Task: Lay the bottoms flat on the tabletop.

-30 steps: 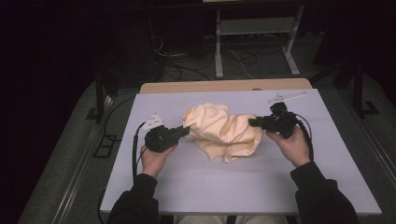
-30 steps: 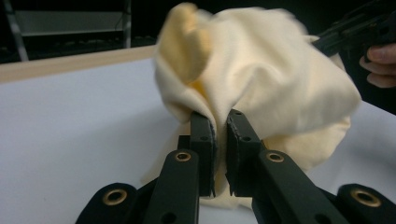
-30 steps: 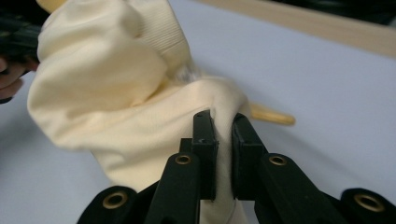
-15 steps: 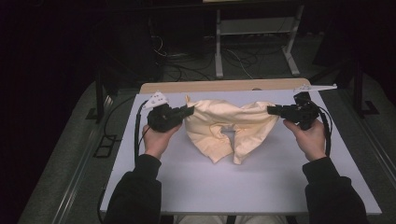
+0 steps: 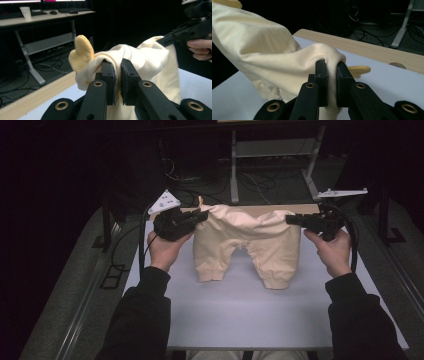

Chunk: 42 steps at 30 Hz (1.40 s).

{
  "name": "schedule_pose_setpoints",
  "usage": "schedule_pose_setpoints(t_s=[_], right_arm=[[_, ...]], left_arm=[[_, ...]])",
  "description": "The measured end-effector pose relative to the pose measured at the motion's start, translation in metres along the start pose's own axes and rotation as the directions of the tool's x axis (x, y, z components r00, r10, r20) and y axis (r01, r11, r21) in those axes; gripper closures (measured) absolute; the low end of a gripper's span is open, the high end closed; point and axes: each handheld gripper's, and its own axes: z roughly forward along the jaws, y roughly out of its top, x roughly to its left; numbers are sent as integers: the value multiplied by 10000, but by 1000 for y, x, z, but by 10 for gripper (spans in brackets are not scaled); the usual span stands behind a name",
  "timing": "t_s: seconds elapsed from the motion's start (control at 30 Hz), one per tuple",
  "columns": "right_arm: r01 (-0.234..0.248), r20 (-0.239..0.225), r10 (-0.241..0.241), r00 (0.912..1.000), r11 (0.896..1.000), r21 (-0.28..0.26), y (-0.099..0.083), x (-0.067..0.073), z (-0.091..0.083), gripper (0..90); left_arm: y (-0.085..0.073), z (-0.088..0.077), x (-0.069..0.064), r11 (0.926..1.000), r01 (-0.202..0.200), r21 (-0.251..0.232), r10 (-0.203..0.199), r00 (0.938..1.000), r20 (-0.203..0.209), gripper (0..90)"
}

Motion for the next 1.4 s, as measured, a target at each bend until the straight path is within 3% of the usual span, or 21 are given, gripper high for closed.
schedule_pose_setpoints(t_s=[0.27,0.4,0.53,0.63,0.7,0.73,0.77,0.8,0.83,0.87,0.93,0.97,1.03,1.13,1.4], right_arm=[[-215,-388,218,9990,9997,66,4,7,19,811],[-54,-363,68,9993,9992,386,0,11,30,810],[-342,-529,377,9979,9973,652,-8,8,44,804],[-720,-704,812,9942,9896,1246,-18,4,60,797],[-844,-594,989,9933,9742,2093,-28,2,74,779],[-844,-594,989,9933,9742,2093,-28,2,74,779],[-888,-572,1047,9929,9686,2321,-31,1,77,759],[-978,-588,1164,9915,9620,2551,-37,0,81,657],[-978,-588,1164,9915,9620,2551,-37,0,81,657],[-1012,-533,1191,9914,9595,2628,-39,-1,81,602],[-823,-208,913,9956,9590,2713,-43,-2,79,503],[-823,-208,913,9956,9590,2713,-43,-2,79,503],[-754,-28,792,9969,9580,2765,-46,-3,77,420],[-470,513,330,9981,9526,3006,-48,-2,74,341],[-432,340,352,9988,9601,2763,-51,-6,61,153]], left_arm=[[5,-15,3,9998,-205,0,205,9994,-279,815],[-4,-16,8,10000,-8,99,11,9995,-315,815],[-14,-14,11,9994,354,4,-354,9989,-320,815],[-21,-8,12,9985,535,97,-532,9980,-332,815],[-24,-4,12,9980,587,253,-579,9977,-339,815],[-25,-2,12,9977,608,292,-599,9977,-306,815],[-26,-1,11,9976,620,307,-612,9978,-269,815],[-26,1,10,9976,612,321,-605,9979,-239,815],[-26,2,9,9976,613,331,-607,9980,-195,815],[-26,4,8,9976,591,368,-585,9981,-181,815],[-26,7,6,9974,604,384,-601,9981,-100,815],[-26,9,4,9975,581,407,-579,9983,-51,815],[-27,14,1,9974,557,452,-558,9984,22,814],[-27,22,-4,9968,563,567,-572,9983,142,814],[-25,44,-16,9967,516,628,-543,9976,426,814]])
